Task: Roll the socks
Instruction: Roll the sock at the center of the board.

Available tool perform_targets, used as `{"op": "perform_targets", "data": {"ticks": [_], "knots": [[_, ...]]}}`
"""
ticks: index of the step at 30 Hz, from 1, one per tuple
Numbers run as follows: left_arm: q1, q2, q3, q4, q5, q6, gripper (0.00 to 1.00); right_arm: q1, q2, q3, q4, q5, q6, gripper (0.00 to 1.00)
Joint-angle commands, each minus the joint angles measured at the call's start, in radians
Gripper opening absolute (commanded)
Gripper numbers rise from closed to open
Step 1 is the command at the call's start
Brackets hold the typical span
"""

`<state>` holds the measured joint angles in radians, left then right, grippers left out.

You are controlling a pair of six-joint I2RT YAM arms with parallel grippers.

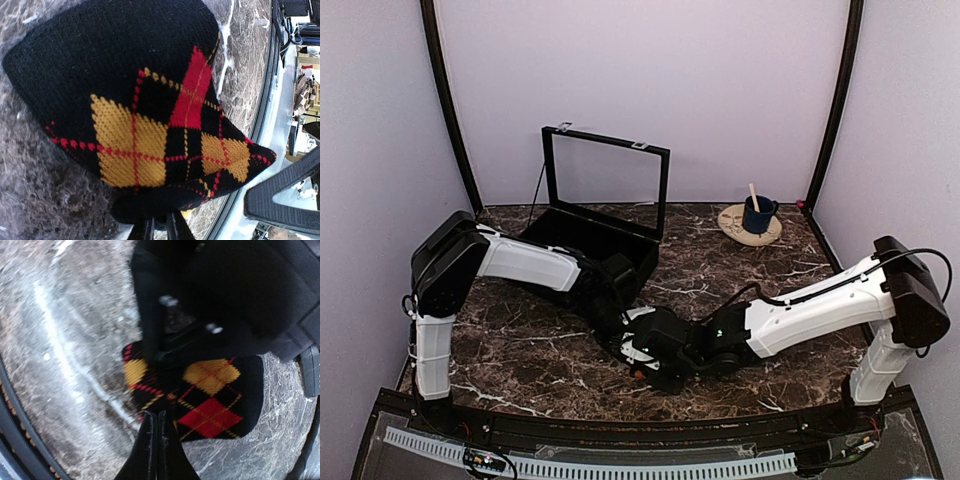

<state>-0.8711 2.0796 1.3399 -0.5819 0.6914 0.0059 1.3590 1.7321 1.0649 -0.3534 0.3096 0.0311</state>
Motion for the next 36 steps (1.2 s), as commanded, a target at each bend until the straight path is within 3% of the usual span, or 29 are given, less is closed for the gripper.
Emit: {"op": "perform_targets", "data": {"ticks": [1,15,24,36], "knots": [[0.0,0.067,-0.018,-0.069,-0.12,-0.003,0.12,-0.047,0.014,-0.031,0.059,-0.031,0.007,0.0],[0.0,0.088,0.013,-0.088,-0.117,0.005,0.12,-0.063,-0.032,-0.167,0.086,-0.074,0.083,0.0],[0.0,0.092,0.014,-0.096,-0.122,0.008,0.12,-0.064,-0.088,-0.14,0.004,0.114,0.126,0.0],[0.001,0.117,0.041,-0.127,-0.122,0.022,0.12,0.022,-0.216,-0.089,-0.076,0.044,0.013,0.23]]}}
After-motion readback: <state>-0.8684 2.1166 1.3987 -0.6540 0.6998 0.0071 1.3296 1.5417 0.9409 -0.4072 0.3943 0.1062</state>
